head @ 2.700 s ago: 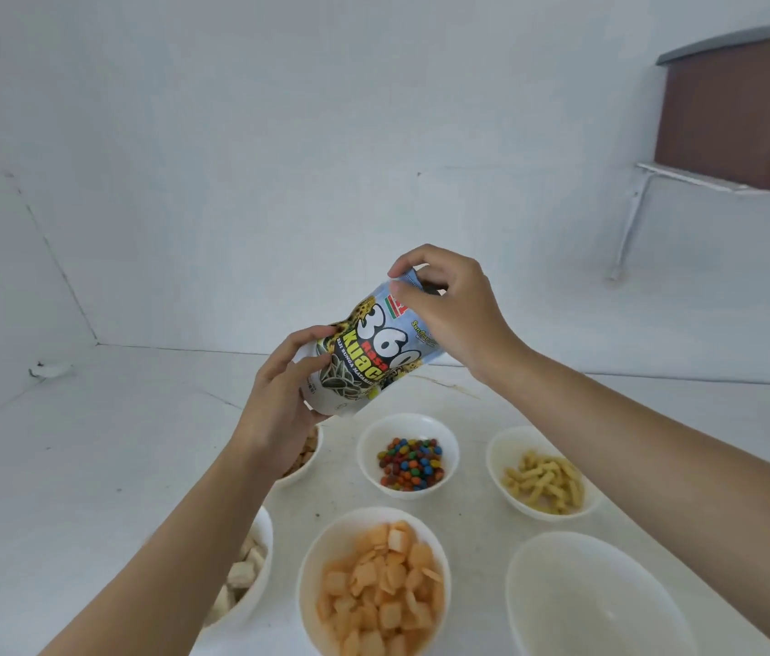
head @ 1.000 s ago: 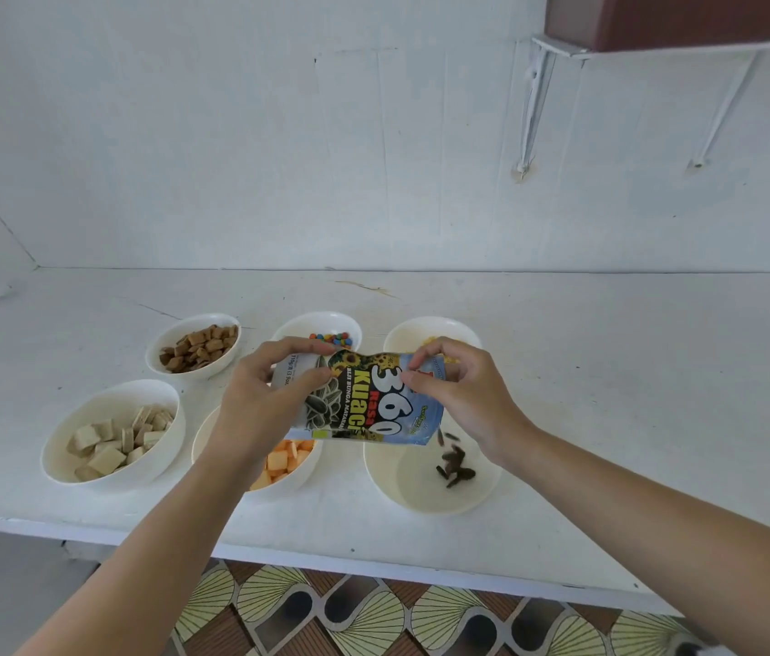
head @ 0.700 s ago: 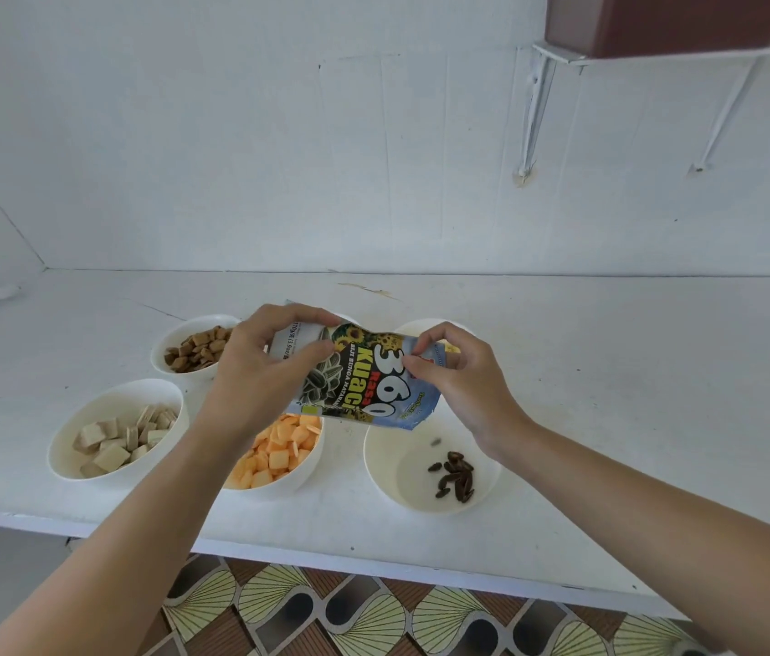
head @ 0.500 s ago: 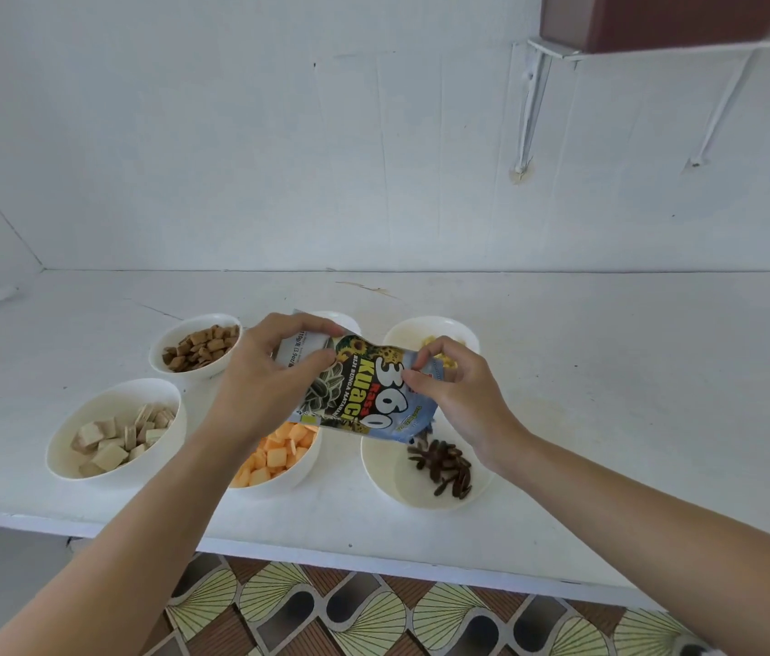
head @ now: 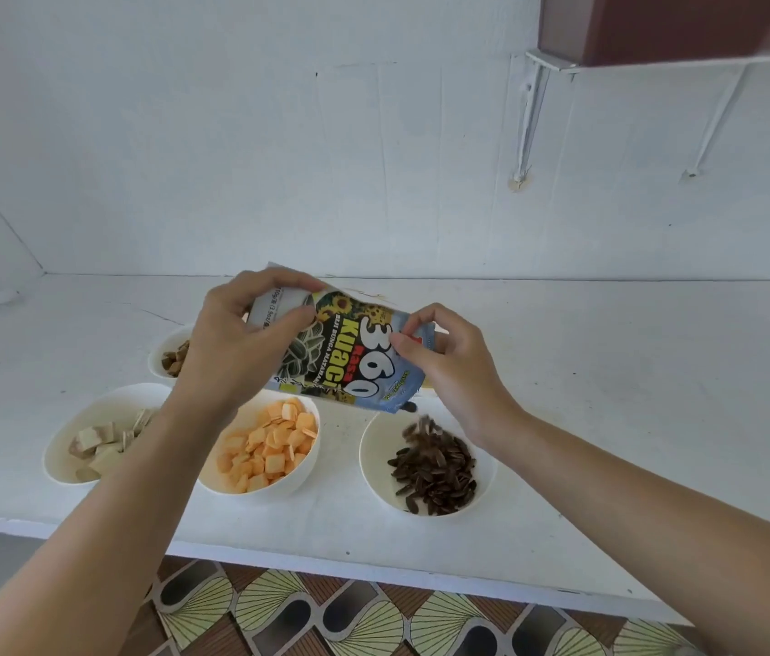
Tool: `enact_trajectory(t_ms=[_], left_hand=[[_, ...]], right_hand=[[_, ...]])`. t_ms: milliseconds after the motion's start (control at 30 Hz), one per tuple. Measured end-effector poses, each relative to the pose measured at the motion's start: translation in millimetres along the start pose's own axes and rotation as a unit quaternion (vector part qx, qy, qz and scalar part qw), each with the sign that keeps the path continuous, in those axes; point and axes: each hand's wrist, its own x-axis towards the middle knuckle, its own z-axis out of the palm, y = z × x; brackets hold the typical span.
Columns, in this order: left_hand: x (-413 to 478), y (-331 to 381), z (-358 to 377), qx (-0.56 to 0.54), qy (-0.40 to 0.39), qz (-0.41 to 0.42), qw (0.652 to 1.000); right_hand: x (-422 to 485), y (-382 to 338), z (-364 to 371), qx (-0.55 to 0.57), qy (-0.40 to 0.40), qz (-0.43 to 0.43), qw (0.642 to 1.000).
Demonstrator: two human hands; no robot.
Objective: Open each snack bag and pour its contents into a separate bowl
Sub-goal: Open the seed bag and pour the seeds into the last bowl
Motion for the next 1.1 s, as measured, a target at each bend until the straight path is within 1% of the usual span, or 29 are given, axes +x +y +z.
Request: enact_trajectory(t_ms=[100, 167, 333, 400, 533, 633, 733, 900, 967, 1100], left_hand=[[2.5, 5.2, -0.8, 0.017, -0.002, 0.013, 1.0], [0.3, 3.3, 1.7, 0.029, -0.013, 0.003, 1.0], [-6.6, -11.3, 9.0, 0.116, -0.063, -0.028, 0.991], [-6.8, -12.8, 10.0, 0.137, -0.079, -0.029, 0.987], [-1.3, -4.1, 6.3, 0.149, -0.075, -0.012, 0.986], [5.8, 9.7, 0.2, 0.14, -0.056, 0.002, 0.989], [11.5, 26.3, -4.6, 0.13, -0.041, 0.034, 0.99], [18.8, 42.9, -6.1, 0.116, -0.032, 0.083, 0.989], [18.0, 40.5, -2.5, 0.115, -0.058, 0.078, 0.989], [13.6, 21.4, 10.5, 0.138, -0.161, 0.035, 0.977]], right_hand=[[0.3, -0.9, 0.8, 0.018, 0.009, -0.001, 1.0], [-1.8, 5.1, -0.3, 0.004, 0.007, 0.016, 1.0], [-12.8, 32.6, -0.2, -0.077, -0.013, 0.116, 0.99], [-15.6, 40.2, -0.4, -0.097, -0.022, 0.131, 0.986], [-13.0, 34.6, -0.8, -0.088, -0.026, 0.101, 0.991], [-7.2, 21.4, 0.0, -0.07, -0.026, 0.059, 0.995], [-2.1, 9.5, 0.7, -0.051, -0.014, 0.019, 0.998], [-1.7, 0.5, 0.3, -0.014, 0.014, 0.0, 1.0], [-3.2, 7.8, -2.5, -0.025, 0.025, 0.017, 0.999], [-8.2, 32.9, -10.5, -0.084, 0.038, 0.088, 0.992]])
